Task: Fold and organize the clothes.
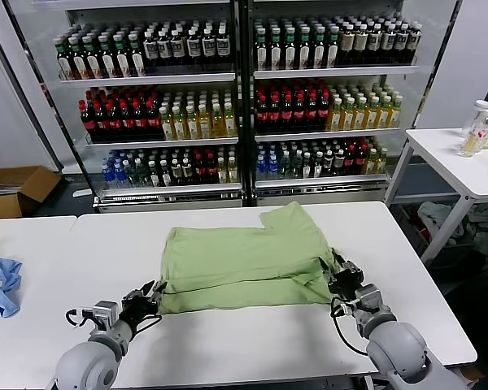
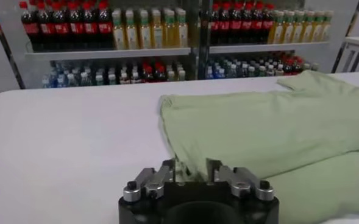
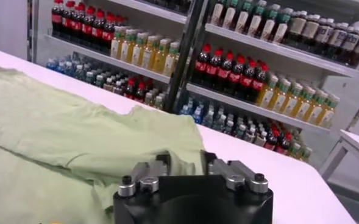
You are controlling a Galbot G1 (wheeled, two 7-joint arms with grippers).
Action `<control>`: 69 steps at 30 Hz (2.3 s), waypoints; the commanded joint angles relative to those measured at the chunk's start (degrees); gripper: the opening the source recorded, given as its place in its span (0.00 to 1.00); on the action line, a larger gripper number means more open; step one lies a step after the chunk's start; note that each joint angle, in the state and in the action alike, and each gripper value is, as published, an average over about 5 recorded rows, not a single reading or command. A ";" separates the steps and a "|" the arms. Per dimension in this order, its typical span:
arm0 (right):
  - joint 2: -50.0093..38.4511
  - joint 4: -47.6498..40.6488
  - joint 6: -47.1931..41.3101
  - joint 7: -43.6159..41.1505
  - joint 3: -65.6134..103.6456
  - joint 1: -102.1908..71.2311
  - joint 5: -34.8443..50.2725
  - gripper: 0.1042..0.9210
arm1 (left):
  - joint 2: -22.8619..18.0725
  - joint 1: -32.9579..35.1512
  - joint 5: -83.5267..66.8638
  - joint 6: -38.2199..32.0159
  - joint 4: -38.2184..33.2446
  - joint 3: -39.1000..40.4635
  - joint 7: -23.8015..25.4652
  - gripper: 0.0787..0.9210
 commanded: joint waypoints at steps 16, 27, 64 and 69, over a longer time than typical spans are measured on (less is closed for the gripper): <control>4.30 -2.13 -7.76 4.59 1.58 -5.90 7.17 0.87 | -2.33 3.42 0.46 2.59 2.11 -1.71 -1.29 0.88; 4.11 -4.35 -7.12 3.83 -0.06 -3.56 10.40 0.51 | -2.47 1.94 -5.86 4.20 3.43 -1.16 -0.75 0.57; -2.00 18.04 -4.29 -0.82 14.08 -38.43 -3.03 0.09 | -2.78 30.09 -4.77 5.71 -21.42 -11.97 0.39 0.01; -2.66 19.85 -1.17 -1.34 16.49 -35.08 -2.02 0.24 | -1.81 28.88 -5.04 5.28 -23.00 -15.26 -0.81 0.04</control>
